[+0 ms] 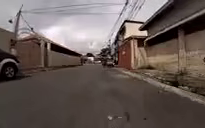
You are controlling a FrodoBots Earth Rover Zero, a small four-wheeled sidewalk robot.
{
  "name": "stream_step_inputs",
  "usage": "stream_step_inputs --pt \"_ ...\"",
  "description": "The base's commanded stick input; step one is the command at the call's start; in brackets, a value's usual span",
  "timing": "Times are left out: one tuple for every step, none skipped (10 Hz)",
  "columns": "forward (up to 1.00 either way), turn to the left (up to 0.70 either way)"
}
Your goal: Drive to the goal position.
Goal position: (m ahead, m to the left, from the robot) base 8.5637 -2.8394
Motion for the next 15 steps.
stream_step_inputs --pt "0.70 0.00" --pt "0.70 0.00" --pt "0.70 0.00" --pt "0.70 0.00" --pt "0.70 0.00" --pt "0.70 0.00" --pt "0.70 0.00" --pt "0.70 0.00" --pt "0.70 0.00" --pt "0.70 0.00" --pt "0.70 0.00" --pt "0.70 0.00" --pt "0.70 0.00" --pt "0.70 0.00" --pt "0.70 0.00"
